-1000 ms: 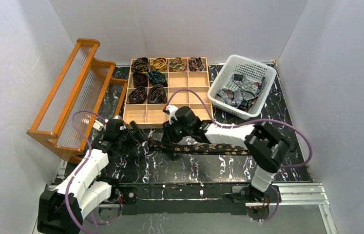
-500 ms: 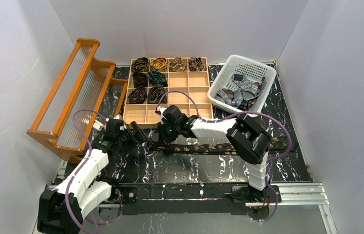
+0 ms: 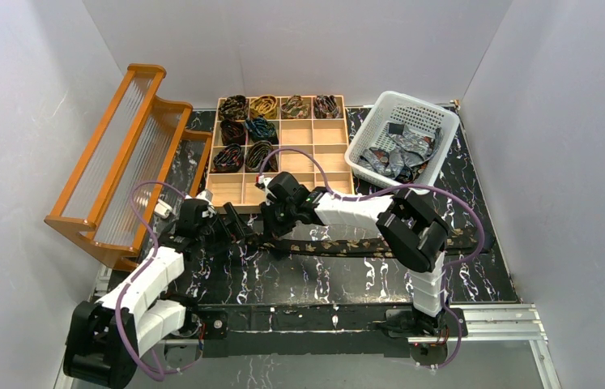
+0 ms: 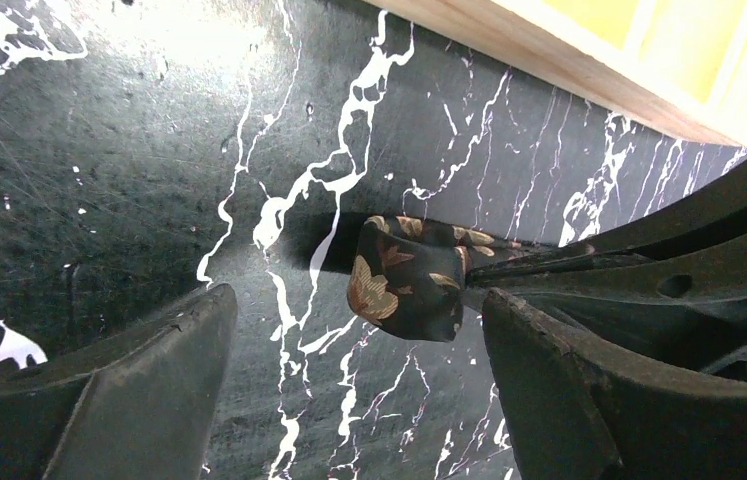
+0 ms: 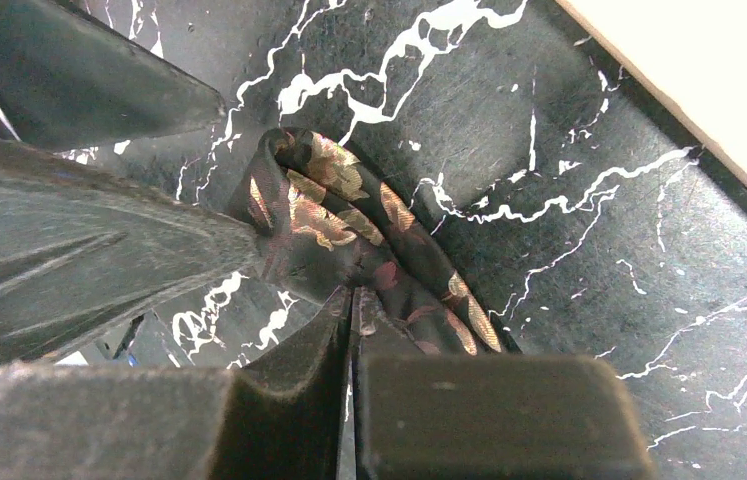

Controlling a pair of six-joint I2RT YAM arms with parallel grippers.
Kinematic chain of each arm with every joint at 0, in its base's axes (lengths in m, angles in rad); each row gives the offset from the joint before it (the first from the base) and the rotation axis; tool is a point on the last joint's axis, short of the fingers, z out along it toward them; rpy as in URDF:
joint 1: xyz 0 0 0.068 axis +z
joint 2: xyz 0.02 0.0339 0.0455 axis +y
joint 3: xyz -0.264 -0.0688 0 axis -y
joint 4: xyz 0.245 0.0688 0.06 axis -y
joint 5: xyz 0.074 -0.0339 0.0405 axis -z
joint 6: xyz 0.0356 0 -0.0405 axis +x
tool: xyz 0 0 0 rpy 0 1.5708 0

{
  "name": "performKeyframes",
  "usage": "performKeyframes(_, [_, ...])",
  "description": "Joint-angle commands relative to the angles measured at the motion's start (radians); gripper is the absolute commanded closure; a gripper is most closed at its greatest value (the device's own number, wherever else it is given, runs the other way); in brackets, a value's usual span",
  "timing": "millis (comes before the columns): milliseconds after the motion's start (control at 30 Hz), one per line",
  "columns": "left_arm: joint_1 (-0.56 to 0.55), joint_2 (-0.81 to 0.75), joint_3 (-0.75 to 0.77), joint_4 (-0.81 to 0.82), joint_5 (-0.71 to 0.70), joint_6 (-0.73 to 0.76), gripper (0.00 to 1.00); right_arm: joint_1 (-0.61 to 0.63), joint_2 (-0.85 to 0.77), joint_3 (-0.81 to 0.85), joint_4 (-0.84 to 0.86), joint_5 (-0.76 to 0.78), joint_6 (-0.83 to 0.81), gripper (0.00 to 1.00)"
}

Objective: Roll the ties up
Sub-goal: Roll the tie at the center of the board.

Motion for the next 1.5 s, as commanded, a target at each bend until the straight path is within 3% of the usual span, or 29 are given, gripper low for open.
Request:
performKeyframes(0, [0.005, 0.028, -0.028, 0.08, 0.051, 0.018, 0.14, 0.005, -0.04, -0.005, 0.004, -0.017, -0.003, 0.89])
performKeyframes(333, [0.005, 0.08, -0.062, 0.155, 0.038, 0.053, 0.46, 0.003, 0.085, 0.049, -0.003, -0.006, 0.019, 0.91])
performKeyframes(700, [0.005, 0.204, -0.061, 0.225, 0.005, 0.104, 0.72, 0.003, 0.16, 0.116, -0.074, -0.007, -0.032, 0.92])
performKeyframes(833, [0.005, 0.216, -0.046, 0.228, 0.001, 0.109, 0.87, 0.004, 0.127, 0.129, -0.09, -0.04, -0.078, 0.85])
performKeyframes(933, [0.005, 0.203, -0.035, 0.185, -0.011, 0.099, 1.0, -0.002, 0.08, 0.149, -0.106, -0.041, -0.127, 0.75])
performKeyframes(1133, [0.005, 0.12, -0.044, -0.002, -0.035, -0.049, 1.0, -0.007, -0.058, 0.081, 0.01, -0.069, -0.21, 0.38])
performKeyframes(1300, [0.002, -0.009, -0.079, -0.115, -0.005, -0.182, 1.0, -0.007, -0.212, -0.182, 0.374, -0.122, -0.306, 0.23])
performKeyframes(1400, [-0.001, -0.068, -0.082, -0.212, -0.055, -0.208, 1.0, -0.008, -0.236, -0.324, 0.58, -0.201, -0.42, 0.11])
performKeyframes(1433, [-0.001, -0.075, -0.084, -0.215, -0.068, -0.216, 0.93, -0.007, -0.226, -0.337, 0.596, -0.23, -0.454, 0.1])
performKeyframes(1467, [-0.001, -0.074, -0.079, -0.219, -0.083, -0.217, 0.79, -0.008, -0.205, -0.33, 0.587, -0.245, -0.461, 0.09])
